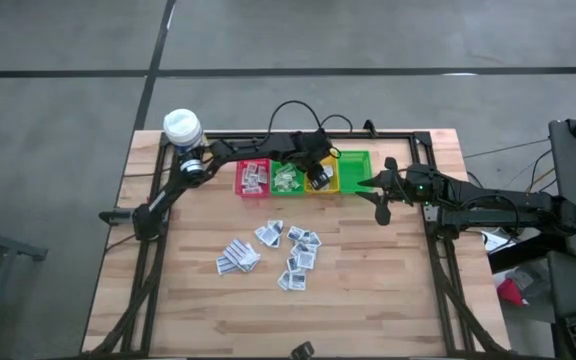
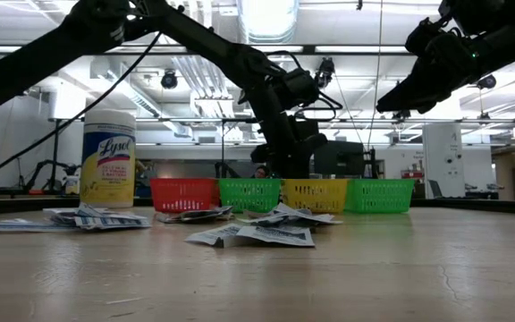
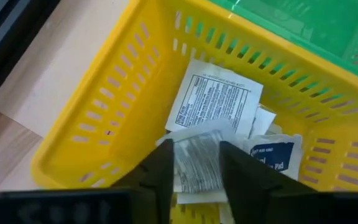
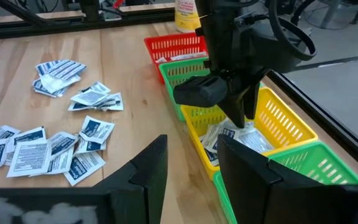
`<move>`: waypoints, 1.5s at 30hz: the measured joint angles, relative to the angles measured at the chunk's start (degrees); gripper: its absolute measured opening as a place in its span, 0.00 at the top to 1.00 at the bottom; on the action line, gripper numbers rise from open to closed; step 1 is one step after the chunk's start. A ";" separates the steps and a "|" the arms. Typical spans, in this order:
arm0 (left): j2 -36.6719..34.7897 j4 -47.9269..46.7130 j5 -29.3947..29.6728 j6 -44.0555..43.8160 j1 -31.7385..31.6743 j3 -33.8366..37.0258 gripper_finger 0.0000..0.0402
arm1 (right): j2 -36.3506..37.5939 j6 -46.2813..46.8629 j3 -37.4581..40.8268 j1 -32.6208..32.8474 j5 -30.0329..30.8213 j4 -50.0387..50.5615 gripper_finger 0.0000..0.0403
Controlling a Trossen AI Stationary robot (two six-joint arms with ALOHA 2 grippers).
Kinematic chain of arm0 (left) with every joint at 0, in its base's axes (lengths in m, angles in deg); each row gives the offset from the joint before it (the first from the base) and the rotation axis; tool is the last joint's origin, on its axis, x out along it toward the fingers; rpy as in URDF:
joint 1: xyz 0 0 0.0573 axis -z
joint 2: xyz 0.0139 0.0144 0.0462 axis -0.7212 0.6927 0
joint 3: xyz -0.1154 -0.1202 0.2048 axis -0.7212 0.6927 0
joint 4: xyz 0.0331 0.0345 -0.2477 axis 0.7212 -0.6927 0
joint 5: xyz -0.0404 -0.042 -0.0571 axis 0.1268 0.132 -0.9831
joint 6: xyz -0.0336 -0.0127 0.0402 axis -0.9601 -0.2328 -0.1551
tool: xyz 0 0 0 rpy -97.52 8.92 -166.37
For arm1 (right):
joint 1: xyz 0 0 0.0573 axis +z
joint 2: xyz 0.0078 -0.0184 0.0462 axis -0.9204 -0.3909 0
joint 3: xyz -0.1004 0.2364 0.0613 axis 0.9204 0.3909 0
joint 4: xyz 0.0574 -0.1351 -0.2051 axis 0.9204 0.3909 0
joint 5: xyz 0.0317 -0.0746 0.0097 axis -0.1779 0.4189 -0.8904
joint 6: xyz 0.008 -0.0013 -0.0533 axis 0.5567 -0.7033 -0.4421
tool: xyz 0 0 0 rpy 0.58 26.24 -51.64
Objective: Pick & Place First Aid Supplies
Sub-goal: Put the alcohol pad into the yellow bin
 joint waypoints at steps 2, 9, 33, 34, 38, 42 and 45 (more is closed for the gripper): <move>-0.74 -0.14 -0.01 0.16 -0.14 0.00 0.64 | -0.01 0.00 0.00 0.00 0.01 0.00 0.65; -7.39 -8.67 -0.72 -3.72 0.20 -0.87 0.54 | -0.01 -0.02 0.00 0.02 0.01 -0.02 0.67; -15.88 -32.53 1.15 -38.48 20.91 5.97 0.54 | -0.01 -0.22 0.00 0.02 -0.01 1.07 0.65; -15.88 -32.39 1.43 -40.10 21.59 7.10 0.54 | -0.01 -0.22 0.00 0.02 -0.01 1.07 0.64; -15.88 -31.86 1.55 -47.51 23.68 11.33 0.54 | 0.01 -0.23 0.00 0.02 -0.01 1.07 0.64; -15.88 -30.62 1.55 -50.43 25.16 15.11 0.54 | 0.00 -1.03 0.00 0.02 -0.02 1.06 0.65; -15.88 -28.38 0.04 -50.13 25.98 17.34 0.54 | -0.01 -1.73 0.00 0.02 -0.03 1.05 0.66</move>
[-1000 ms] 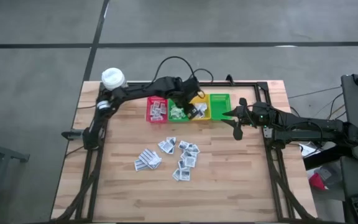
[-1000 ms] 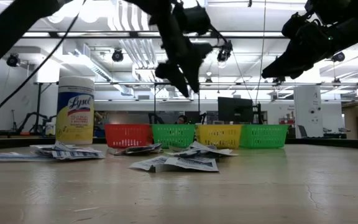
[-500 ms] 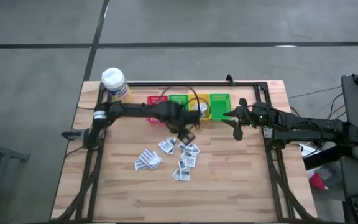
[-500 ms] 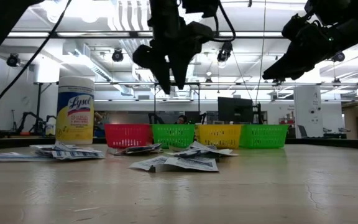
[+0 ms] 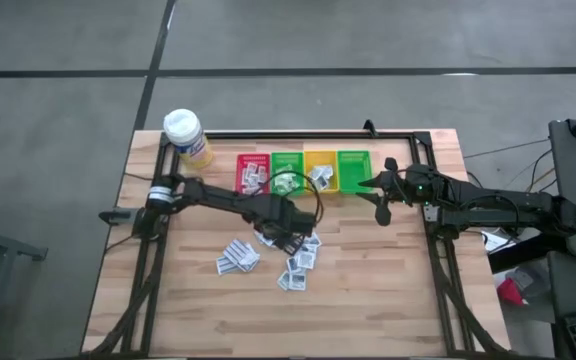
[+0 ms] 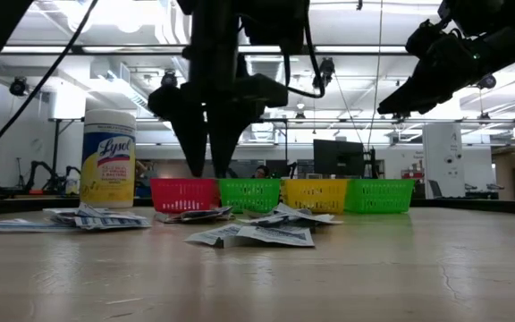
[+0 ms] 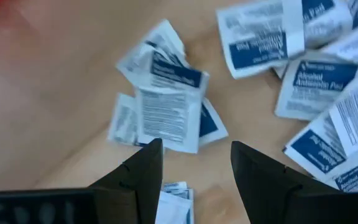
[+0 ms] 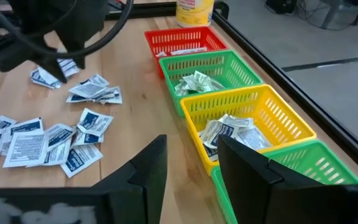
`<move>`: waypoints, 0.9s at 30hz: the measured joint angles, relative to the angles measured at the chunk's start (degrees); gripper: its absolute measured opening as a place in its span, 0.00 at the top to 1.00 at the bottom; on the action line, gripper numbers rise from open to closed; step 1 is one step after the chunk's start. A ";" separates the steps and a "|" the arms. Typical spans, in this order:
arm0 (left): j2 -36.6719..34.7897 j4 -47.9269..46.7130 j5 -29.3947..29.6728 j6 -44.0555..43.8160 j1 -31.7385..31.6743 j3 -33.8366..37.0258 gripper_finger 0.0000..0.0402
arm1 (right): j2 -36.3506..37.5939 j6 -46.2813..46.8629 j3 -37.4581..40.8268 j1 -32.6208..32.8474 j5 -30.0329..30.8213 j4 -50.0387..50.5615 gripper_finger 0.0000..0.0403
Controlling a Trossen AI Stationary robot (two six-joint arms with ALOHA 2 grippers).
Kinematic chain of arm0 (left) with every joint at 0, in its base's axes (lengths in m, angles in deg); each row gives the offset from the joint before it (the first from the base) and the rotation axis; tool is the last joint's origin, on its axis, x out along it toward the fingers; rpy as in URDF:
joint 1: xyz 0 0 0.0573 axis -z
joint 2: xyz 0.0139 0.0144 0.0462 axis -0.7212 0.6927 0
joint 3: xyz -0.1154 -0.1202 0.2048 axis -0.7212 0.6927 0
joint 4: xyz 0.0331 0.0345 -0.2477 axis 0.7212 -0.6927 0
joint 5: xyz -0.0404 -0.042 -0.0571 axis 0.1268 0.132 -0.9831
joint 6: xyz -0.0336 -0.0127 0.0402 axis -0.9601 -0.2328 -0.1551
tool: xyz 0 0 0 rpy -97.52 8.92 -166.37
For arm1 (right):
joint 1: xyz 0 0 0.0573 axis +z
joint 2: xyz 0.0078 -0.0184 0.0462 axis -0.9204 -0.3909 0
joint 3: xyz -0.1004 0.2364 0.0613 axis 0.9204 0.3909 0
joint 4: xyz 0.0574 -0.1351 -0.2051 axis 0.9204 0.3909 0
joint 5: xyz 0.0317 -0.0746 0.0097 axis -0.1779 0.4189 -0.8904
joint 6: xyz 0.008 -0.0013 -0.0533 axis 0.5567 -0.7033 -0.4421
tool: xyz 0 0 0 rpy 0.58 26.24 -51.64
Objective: Pick & Place First Aid Supplies
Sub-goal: Put the alcohol pad into the yellow bin
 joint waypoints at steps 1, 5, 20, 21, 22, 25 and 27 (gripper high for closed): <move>0.00 0.77 -0.55 0.04 0.24 0.52 0.54 | 0.00 0.00 0.00 0.00 0.02 0.00 0.66; 0.00 5.21 -1.86 -0.16 0.77 2.68 0.54 | 0.00 0.04 0.00 0.00 0.01 -0.02 0.65; 0.11 6.14 0.41 0.28 0.73 4.79 0.54 | 0.00 0.22 0.00 0.00 0.00 -0.04 0.66; 0.11 6.47 0.41 0.28 0.71 5.05 0.54 | 0.00 0.21 0.00 -0.01 0.00 -0.04 0.66; 0.11 7.01 0.42 0.28 0.70 5.40 0.54 | 0.02 0.20 0.00 0.00 0.00 -0.04 0.65; 0.11 9.58 -0.57 0.14 0.70 7.23 0.54 | 0.00 0.20 0.00 0.00 0.00 -0.04 0.64; 0.15 9.96 -0.65 -0.85 0.73 8.33 0.54 | 0.01 0.21 0.00 -0.02 0.00 -0.04 0.64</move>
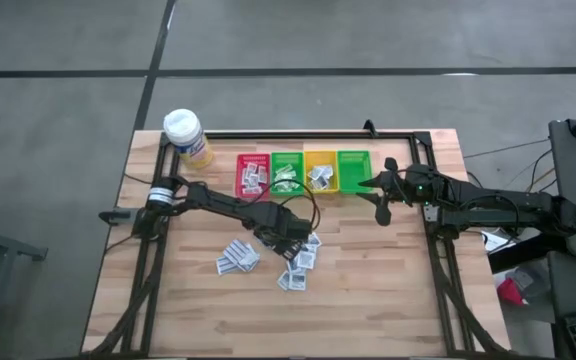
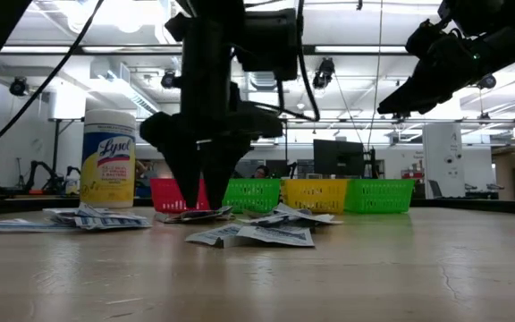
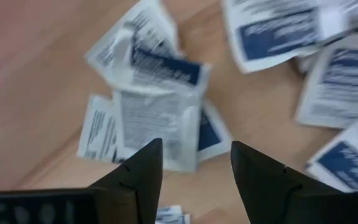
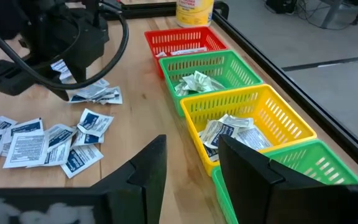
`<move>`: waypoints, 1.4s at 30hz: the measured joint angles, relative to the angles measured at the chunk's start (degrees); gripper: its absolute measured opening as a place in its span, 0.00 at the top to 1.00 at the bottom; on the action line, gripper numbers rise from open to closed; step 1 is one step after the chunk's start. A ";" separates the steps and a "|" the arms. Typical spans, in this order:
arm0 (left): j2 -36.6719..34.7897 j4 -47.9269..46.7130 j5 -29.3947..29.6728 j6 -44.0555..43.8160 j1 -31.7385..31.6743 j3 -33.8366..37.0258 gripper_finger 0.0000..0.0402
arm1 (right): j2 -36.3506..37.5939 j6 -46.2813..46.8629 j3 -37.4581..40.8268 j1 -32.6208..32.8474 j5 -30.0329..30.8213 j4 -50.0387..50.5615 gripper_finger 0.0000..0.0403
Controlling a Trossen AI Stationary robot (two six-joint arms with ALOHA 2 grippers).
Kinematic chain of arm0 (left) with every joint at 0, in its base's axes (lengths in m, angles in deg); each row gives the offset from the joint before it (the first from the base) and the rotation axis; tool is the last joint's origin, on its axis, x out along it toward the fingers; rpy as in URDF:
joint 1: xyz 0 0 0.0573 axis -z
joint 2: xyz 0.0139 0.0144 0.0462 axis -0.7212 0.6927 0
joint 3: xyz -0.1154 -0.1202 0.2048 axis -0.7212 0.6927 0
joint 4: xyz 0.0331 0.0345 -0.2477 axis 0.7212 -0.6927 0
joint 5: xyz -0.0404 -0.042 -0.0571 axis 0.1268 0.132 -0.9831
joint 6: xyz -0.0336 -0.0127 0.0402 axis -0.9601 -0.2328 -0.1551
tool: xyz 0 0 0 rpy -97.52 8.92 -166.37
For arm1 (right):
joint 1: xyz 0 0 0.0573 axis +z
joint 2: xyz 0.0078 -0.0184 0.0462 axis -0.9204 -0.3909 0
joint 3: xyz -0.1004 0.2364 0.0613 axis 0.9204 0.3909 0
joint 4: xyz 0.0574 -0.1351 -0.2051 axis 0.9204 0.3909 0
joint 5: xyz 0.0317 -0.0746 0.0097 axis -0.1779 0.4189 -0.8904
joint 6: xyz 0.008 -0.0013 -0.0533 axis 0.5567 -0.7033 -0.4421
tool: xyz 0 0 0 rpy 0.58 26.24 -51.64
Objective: Pick & Place First Aid Supplies
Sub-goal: Put the alcohol pad into the yellow bin
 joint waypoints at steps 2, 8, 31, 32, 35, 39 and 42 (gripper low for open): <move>0.00 -0.05 0.04 -0.97 0.00 0.76 0.54 | -0.01 0.01 0.00 0.02 0.00 0.00 0.65; 0.00 -0.05 0.17 -2.14 -0.03 1.67 0.54 | -0.01 -0.01 0.00 -0.01 0.00 0.00 0.66; 0.00 0.37 3.03 -3.47 -0.17 3.02 0.55 | 0.01 -0.01 0.00 -0.01 0.00 0.00 0.64; 0.00 0.41 3.03 -3.61 -0.17 2.84 0.55 | -0.01 -0.01 0.00 0.02 -0.01 0.00 0.64; 0.00 0.43 3.42 -3.65 -0.17 2.57 0.57 | 0.00 -0.01 0.00 0.01 0.00 0.00 0.64; 0.00 0.41 4.14 -3.59 -0.20 2.57 0.62 | -0.01 -0.01 0.00 0.01 0.00 0.00 0.64; 0.00 0.41 4.17 -3.56 -0.20 2.57 0.66 | 0.00 0.36 0.00 0.02 -0.02 0.00 0.64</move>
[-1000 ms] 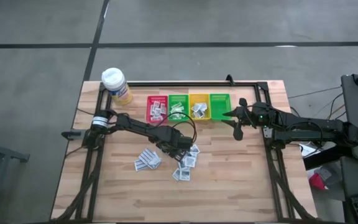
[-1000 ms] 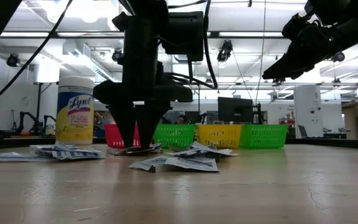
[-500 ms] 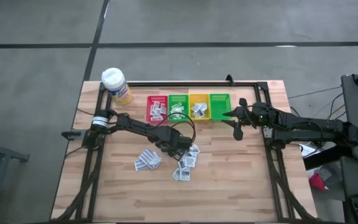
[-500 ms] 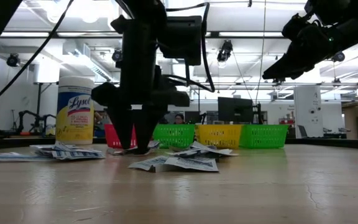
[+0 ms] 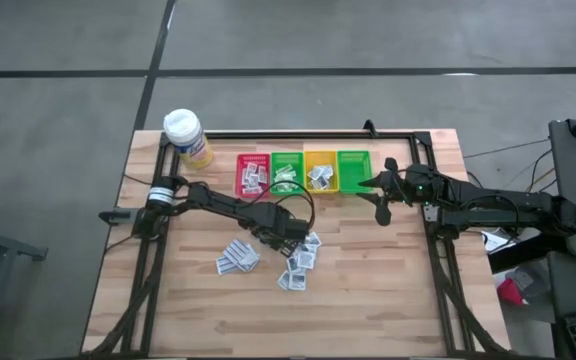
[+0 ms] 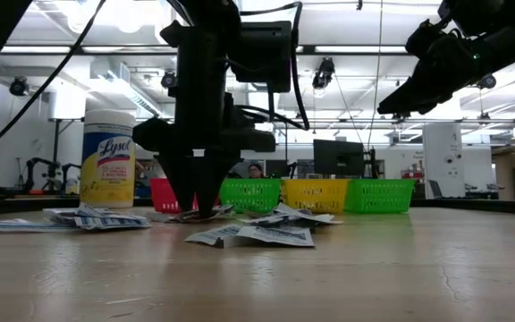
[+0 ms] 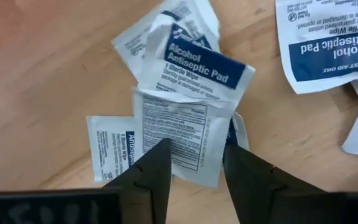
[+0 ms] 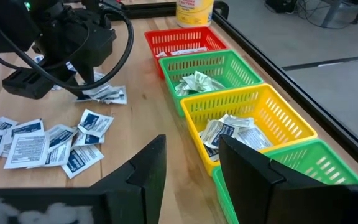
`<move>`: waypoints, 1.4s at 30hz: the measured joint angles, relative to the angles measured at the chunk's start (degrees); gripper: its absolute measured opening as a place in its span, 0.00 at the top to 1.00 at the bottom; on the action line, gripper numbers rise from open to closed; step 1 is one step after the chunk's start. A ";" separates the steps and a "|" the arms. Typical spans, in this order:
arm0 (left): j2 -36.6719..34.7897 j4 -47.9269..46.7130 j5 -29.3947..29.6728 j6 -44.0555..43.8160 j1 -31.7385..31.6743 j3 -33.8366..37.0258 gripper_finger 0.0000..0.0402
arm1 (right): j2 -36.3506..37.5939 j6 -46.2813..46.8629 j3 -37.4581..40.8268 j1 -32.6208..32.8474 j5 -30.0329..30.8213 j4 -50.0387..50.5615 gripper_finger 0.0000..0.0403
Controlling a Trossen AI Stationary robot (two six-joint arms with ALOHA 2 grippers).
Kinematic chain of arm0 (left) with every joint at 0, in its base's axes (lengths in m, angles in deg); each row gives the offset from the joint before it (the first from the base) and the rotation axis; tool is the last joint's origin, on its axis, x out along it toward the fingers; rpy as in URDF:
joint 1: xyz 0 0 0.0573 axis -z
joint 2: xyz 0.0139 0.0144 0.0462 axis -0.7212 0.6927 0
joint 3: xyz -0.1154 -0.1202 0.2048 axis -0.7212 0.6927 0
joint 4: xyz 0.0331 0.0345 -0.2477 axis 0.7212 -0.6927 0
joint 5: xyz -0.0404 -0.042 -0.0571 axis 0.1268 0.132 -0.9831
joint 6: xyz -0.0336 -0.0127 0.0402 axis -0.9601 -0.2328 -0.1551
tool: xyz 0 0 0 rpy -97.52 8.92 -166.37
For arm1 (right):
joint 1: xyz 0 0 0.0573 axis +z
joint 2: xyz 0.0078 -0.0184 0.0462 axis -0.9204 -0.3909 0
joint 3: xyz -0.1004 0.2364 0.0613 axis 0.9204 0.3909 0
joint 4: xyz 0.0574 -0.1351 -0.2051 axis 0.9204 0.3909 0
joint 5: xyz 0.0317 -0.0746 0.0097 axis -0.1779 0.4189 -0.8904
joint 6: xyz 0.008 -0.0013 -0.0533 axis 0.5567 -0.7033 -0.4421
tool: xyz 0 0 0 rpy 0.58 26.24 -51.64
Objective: Pick & Place First Aid Supplies
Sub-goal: Put the alcohol pad into the yellow bin
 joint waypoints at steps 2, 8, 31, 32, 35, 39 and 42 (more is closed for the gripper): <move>0.00 0.00 0.03 0.03 0.00 0.00 0.68 | -0.01 0.58 0.00 -0.02 0.02 0.00 0.64; 0.00 0.30 1.01 0.66 0.00 0.31 0.71 | -0.01 0.75 0.00 0.00 0.00 0.00 0.64; 0.00 -0.84 0.98 4.79 -0.04 -2.22 0.97 | 0.01 1.16 0.00 -0.01 0.00 0.00 0.64; 0.00 -1.49 0.99 5.35 -0.06 -2.84 0.98 | 0.01 1.16 0.00 -0.02 0.00 0.00 0.64; -0.07 -3.94 1.26 6.54 -0.25 -5.06 0.99 | -0.01 1.16 0.00 -0.02 0.00 0.00 0.64; -0.19 -7.20 1.40 9.05 -0.71 -8.47 0.99 | -0.01 1.16 0.00 -0.02 0.01 0.00 0.64; -0.84 -7.48 1.40 12.37 -1.11 -11.10 1.00 | 0.01 1.16 0.00 -0.02 0.01 0.00 0.64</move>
